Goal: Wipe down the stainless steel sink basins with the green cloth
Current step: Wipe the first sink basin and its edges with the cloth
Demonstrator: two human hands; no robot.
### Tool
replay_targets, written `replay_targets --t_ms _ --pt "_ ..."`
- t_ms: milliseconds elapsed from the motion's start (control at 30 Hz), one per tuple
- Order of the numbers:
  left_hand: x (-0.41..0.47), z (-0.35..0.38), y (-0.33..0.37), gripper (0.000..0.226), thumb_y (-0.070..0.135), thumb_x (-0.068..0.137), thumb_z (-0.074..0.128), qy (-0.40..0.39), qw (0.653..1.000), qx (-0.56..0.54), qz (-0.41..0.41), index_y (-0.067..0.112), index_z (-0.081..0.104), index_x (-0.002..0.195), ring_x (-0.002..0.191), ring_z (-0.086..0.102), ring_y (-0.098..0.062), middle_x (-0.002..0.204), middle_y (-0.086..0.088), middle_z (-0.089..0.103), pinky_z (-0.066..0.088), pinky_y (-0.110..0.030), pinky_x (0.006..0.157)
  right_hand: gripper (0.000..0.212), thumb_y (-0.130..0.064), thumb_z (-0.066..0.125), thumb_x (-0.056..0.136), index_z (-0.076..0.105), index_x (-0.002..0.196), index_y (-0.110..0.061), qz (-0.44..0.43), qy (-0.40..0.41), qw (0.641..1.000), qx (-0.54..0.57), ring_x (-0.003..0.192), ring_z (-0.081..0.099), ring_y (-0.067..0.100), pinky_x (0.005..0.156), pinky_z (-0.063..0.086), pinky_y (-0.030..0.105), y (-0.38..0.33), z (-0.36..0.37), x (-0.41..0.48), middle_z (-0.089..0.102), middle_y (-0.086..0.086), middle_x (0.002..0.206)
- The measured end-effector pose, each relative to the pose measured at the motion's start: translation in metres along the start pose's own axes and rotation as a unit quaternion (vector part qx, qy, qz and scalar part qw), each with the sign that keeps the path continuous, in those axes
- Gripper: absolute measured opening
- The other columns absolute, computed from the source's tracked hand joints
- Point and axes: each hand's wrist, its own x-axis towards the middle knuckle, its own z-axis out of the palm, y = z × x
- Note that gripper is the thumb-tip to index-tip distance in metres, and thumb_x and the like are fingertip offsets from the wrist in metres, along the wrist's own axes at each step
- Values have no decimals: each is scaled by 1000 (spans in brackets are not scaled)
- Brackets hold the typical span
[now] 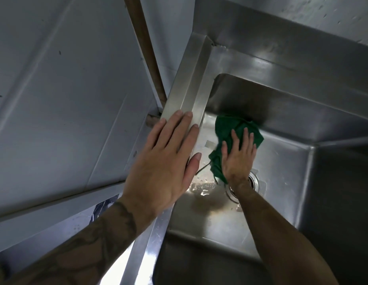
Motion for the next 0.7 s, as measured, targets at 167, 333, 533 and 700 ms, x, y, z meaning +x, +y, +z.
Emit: replay_targets --t_ms 167,333,533,700 --pt "1 -1 0 60 44 115 27 -13 1000 -2 -1 6 39 161 162 26 -32 171 -18 33 25 -53 131 72 -62 18 106 36 161 -20 22 -3 999 42 161 9 37 130 7 56 -59 6 -24 18 15 173" --pt "1 0 0 60 44 115 26 -8 1000 -3 -1 6 41 160 162 26 -32 171 -17 34 26 -53 130 58 -54 26 110 47 153 -22 -137 -27 989 43 156 27 35 127 23 56 -39 9 -39 35 15 165" --pt "1 0 0 59 42 115 29 4 1000 1 -2 5 43 159 161 28 -32 170 -17 36 26 -52 130 43 -43 48 108 59 129 -8 5 69 997 38 139 45 42 112 40 61 4 2 -8 50 23 147" --pt "1 -1 0 59 44 115 28 -11 1000 0 -3 7 38 160 163 24 -31 172 -16 32 22 -52 132 43 -40 48 108 58 137 -10 -75 45 994 67 140 45 39 117 36 53 -62 20 -63 51 20 147"
